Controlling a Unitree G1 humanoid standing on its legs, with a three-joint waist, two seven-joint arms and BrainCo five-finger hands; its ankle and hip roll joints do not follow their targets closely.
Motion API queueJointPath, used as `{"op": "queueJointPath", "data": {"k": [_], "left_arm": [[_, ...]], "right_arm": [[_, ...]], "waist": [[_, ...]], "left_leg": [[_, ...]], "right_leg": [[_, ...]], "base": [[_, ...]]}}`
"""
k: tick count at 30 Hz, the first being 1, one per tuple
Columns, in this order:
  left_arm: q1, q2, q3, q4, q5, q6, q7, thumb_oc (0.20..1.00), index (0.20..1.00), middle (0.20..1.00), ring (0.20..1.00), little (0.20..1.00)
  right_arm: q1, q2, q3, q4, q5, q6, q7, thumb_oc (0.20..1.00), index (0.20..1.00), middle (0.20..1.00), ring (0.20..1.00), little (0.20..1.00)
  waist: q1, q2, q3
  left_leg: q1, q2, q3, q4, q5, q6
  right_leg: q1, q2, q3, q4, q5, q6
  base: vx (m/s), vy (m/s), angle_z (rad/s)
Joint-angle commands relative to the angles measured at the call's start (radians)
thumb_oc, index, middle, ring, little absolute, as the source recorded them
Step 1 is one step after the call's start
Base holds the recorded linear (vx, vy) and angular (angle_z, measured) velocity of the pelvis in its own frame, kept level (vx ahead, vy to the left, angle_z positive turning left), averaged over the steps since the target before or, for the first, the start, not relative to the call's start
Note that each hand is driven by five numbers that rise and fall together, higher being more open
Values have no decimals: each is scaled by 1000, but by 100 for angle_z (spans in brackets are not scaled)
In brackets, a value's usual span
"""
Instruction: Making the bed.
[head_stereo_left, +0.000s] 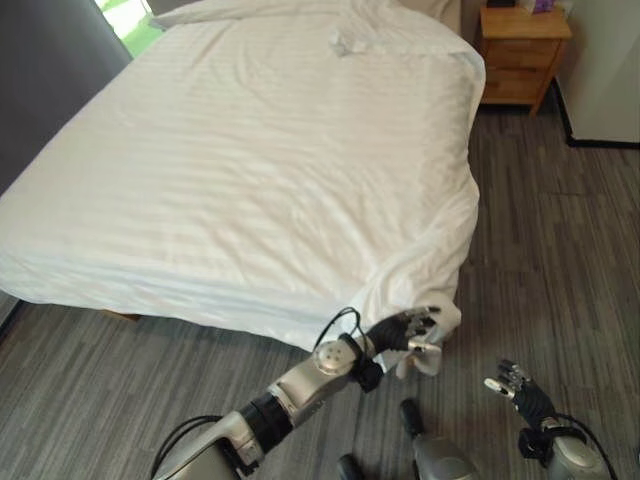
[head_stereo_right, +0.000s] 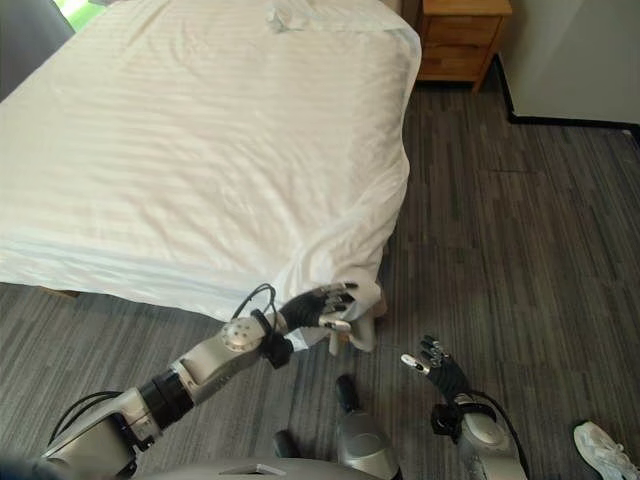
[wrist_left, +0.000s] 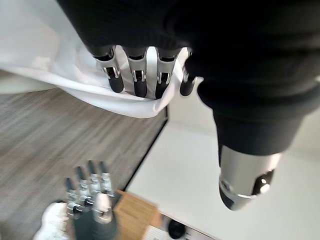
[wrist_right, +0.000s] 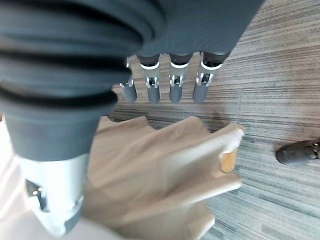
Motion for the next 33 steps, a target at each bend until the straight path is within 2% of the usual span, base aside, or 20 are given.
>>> {"op": "queueJointPath", "data": {"k": [1,3,5,6,12,14,16,17,20,21,22,23,24,25,26,27,29,30,31,33], "left_arm": [[-83,-56,10,-51,-154,-47,-76,1000,1000,1000,1000,1000],[-106,-11,-4,-161,-296,-24,-111,1000,1000,1000,1000,1000],[-106,-10,-4,-163,-297,-24,-110,1000,1000,1000,1000,1000],[-130,35,-8,-235,-317,-39,-107,1000,1000,1000,1000,1000],[-144,139,6,-287,-312,-52,-104,1000,1000,1000,1000,1000],[-136,239,32,-324,-292,-51,-107,1000,1000,1000,1000,1000],[-123,263,43,-334,-297,-52,-107,1000,1000,1000,1000,1000],[-76,300,87,-345,-312,-60,-107,1000,1000,1000,1000,1000],[10,323,165,-351,-333,-73,-95,1000,1000,1000,1000,1000],[111,328,247,-350,-345,-87,-82,1000,1000,1000,1000,1000],[115,329,250,-352,-345,-86,-82,1000,1000,1000,1000,1000],[210,311,357,-350,-356,-103,-59,1000,1000,1000,1000,1000],[260,304,384,-351,-362,-107,-57,1000,1000,1000,1000,1000],[388,241,514,-334,-383,-117,-32,1000,1000,1000,1000,1000],[442,196,575,-316,-389,-118,-21,1000,1000,1000,1000,1000],[445,195,577,-318,-389,-117,-21,1000,1000,1000,1000,1000],[516,118,652,-305,-380,-129,-6,1000,1000,1000,1000,1000],[531,93,673,-295,-376,-135,-1,1000,1000,1000,1000,1000],[549,65,687,-283,-363,-142,6,1000,1000,1000,1000,1000],[548,54,697,-280,-352,-146,10,1000,1000,1000,1000,1000]], "right_arm": [[24,-45,-28,-10,2,-32,9,1000,1000,1000,1000,1000],[32,-43,-33,-5,10,-37,18,1000,1000,1000,1000,1000],[32,-43,-33,-5,10,-37,18,1000,1000,1000,1000,1000],[28,-47,-28,1,11,-39,18,1000,1000,1000,1000,1000],[28,-46,-19,10,20,-44,24,1000,1000,1000,1000,1000],[33,-39,-20,20,24,-42,28,1000,1000,1000,1000,1000],[33,-37,-17,22,24,-43,27,1000,1000,1000,1000,1000],[37,-28,-15,14,27,-44,32,1000,1000,1000,1000,1000],[43,-22,-24,-19,45,-50,36,1000,1000,1000,1000,1000],[45,-14,-48,-49,65,-61,33,1000,1000,1000,1000,1000],[45,-15,-46,-49,65,-61,32,1000,1000,1000,1000,1000],[48,-4,-79,-96,90,-70,29,1000,1000,1000,1000,1000],[48,2,-97,-110,97,-81,25,1000,1000,1000,1000,1000],[40,2,-149,-188,99,-96,10,1000,1000,1000,1000,1000],[31,2,-174,-222,102,-107,2,1000,1000,1000,1000,1000],[32,1,-172,-223,102,-107,2,1000,1000,1000,1000,1000],[5,4,-208,-301,129,-125,3,1000,1000,1000,1000,1000],[-17,-4,-213,-329,154,-135,12,464,464,464,464,464],[-65,-5,-195,-404,240,-152,37,200,200,200,200,200],[-95,-7,-175,-410,309,-147,61,200,200,200,200,200]], "waist": [[5,-18,-38],[13,-14,-46],[12,-15,-45],[21,-11,-47],[43,-7,-48],[61,-4,-51],[64,-5,-50],[75,-7,-51],[82,-11,-50],[88,-16,-49],[85,-15,-49],[90,-20,-49],[94,-23,-49],[100,-34,-51],[106,-40,-52],[104,-39,-52],[116,-51,-54],[123,-57,-55],[142,-71,-56],[152,-77,-55]], "left_leg": [[4,-12,-81,13,45,-18],[11,-17,-91,13,44,-18],[12,-17,-92,13,45,-18],[16,-22,-105,13,45,-18],[21,-32,-125,13,49,-16],[22,-35,-135,13,51,-16],[22,-36,-137,13,52,-16],[23,-37,-139,13,52,-15],[24,-38,-139,13,52,-14],[24,-39,-139,13,52,-13],[24,-39,-139,13,52,-13],[25,-39,-141,13,51,-12],[25,-39,-141,13,50,-12],[25,-38,-141,13,48,-9],[26,-37,-142,13,46,-7],[26,-37,-142,13,46,-6],[27,-36,-145,13,42,-1],[27,-36,-147,13,40,1],[23,-36,-153,13,38,5],[21,-36,-156,13,38,7]], "right_leg": [[43,-82,-18,17,-3,63],[58,-86,-25,17,-8,64],[59,-86,-26,17,-8,64],[70,-91,-35,17,-9,64],[90,-97,-52,17,-13,65],[98,-101,-64,17,-13,67],[100,-102,-66,17,-14,67],[103,-103,-70,17,-15,68],[104,-104,-72,17,-14,69],[103,-104,-72,17,-14,69],[104,-104,-73,17,-14,69],[104,-104,-72,17,-13,70],[103,-104,-71,17,-13,70],[103,-103,-71,17,-13,69],[103,-103,-70,17,-13,69],[104,-103,-70,17,-13,69],[106,-103,-69,17,-14,67],[106,-103,-71,17,-14,67],[105,-103,-72,17,-13,65],[104,-103,-74,17,-14,64]], "base": [[14,-11,15],[14,-18,16],[0,-7,11],[-6,-6,5],[-1,-7,12],[0,-8,11],[-8,-2,13],[0,-7,18],[-1,-2,5],[0,0,0],[-5,14,-8],[0,0,0],[0,0,0],[14,21,7],[0,0,0],[0,0,0],[4,22,8],[-11,33,7],[-14,25,3],[-12,8,3]]}}
